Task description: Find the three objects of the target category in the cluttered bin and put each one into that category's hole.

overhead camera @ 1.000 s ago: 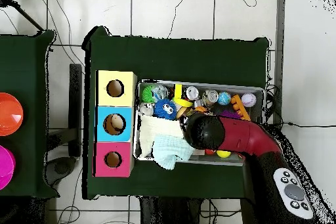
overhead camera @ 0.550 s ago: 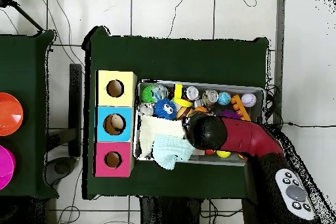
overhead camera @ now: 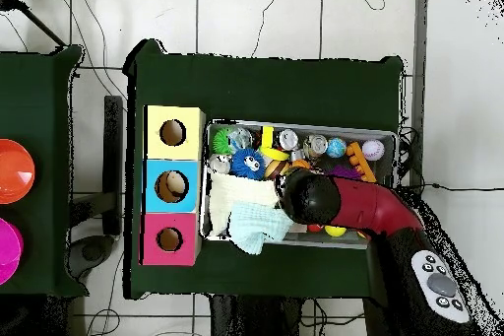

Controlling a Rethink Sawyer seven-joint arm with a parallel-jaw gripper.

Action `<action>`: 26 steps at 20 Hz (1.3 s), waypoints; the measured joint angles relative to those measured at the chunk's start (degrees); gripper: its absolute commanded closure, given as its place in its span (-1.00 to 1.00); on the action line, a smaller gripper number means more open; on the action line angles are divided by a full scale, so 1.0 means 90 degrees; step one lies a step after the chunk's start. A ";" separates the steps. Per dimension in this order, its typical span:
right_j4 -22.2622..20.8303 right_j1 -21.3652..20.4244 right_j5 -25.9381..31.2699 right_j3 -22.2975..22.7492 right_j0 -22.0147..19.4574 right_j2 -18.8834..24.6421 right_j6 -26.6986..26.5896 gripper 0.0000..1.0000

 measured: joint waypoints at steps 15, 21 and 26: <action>0.0001 0.0431 -0.0084 -0.0039 0.0116 -0.0153 0.0000 -1.00; 0.0001 0.0439 -0.0084 -0.0040 0.0198 -0.0207 0.0000 1.00; 0.0001 0.0441 -0.0084 -0.0108 0.0240 -0.0251 0.0000 1.00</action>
